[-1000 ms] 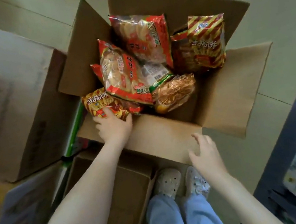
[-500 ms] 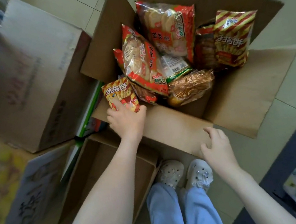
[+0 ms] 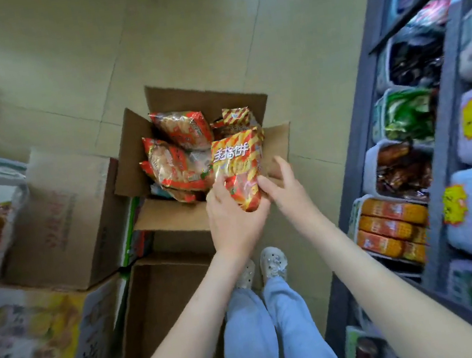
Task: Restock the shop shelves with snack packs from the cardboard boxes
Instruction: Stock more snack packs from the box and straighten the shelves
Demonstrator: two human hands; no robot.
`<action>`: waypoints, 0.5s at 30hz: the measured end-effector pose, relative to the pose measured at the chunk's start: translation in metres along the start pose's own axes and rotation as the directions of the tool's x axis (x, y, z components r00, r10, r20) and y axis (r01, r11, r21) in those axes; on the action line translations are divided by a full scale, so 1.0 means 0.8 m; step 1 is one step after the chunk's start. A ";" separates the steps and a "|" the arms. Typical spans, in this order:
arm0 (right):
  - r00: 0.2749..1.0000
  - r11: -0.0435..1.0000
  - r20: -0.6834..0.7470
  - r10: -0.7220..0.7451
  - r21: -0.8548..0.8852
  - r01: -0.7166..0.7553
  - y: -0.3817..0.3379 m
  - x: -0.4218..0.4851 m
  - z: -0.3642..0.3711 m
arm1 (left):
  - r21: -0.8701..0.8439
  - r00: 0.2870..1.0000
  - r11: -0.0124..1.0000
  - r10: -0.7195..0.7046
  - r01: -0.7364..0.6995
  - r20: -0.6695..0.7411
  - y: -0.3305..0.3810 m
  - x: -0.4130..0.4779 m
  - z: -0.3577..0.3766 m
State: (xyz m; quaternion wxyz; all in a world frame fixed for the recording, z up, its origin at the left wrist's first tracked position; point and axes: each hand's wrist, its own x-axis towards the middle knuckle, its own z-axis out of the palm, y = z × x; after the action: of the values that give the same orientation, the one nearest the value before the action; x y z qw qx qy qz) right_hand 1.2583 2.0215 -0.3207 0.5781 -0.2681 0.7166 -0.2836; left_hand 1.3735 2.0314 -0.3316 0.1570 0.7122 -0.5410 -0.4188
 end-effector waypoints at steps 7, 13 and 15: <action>0.895 0.924 -0.414 -0.166 0.251 0.288 -0.097 -0.203 -0.157 | -0.096 0.715 0.736 0.675 -0.670 0.179 0.193 -0.131 -0.032; 0.718 0.834 -0.633 -0.289 0.202 0.513 -0.110 -0.417 -0.250 | -0.523 0.493 0.592 0.804 -0.614 0.331 0.305 -0.282 -0.069; 0.659 0.806 -0.675 -0.332 0.161 0.570 -0.104 -0.481 -0.262 | -0.591 0.443 0.595 0.802 -0.545 0.400 0.337 -0.328 -0.075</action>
State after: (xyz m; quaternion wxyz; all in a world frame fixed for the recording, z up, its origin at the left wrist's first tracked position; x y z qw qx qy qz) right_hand 1.1293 2.2576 0.0348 0.2592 -0.2222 0.7088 -0.6173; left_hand 1.2304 2.1559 -0.0010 0.2551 0.1985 -0.7100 -0.6256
